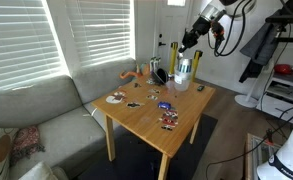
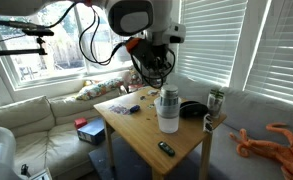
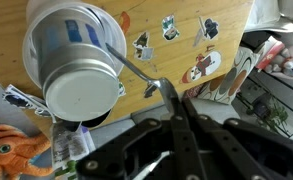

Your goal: Place the silver cup upside down in the clear cup and put the silver spoon in the clear cup.

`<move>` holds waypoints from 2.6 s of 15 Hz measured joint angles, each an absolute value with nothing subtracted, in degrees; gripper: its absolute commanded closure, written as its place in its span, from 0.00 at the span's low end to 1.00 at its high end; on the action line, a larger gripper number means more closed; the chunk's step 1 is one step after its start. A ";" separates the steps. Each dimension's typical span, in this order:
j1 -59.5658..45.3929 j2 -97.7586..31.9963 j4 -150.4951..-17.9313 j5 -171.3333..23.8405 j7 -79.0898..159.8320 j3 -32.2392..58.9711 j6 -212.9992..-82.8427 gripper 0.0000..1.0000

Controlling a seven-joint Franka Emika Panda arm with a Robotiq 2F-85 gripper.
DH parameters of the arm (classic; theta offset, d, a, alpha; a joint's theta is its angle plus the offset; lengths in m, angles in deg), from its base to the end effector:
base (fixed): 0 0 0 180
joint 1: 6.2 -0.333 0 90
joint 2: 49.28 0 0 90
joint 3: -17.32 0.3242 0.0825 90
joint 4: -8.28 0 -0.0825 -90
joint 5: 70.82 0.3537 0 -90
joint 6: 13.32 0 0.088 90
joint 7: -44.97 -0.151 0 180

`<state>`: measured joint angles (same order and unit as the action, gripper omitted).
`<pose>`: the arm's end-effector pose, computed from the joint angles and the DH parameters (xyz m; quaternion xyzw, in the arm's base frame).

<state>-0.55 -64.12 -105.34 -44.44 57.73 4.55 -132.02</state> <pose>0.4796 -0.1291 0.5912 -0.9484 0.1222 -0.2219 0.1909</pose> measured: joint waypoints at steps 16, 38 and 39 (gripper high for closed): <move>0.84 -66.76 -105.62 -46.15 52.72 4.54 -132.02 0.99; 1.20 -66.45 -107.37 -46.08 50.78 2.84 -132.02 0.99; 1.20 -66.45 -107.35 -46.08 50.78 2.82 -132.02 0.99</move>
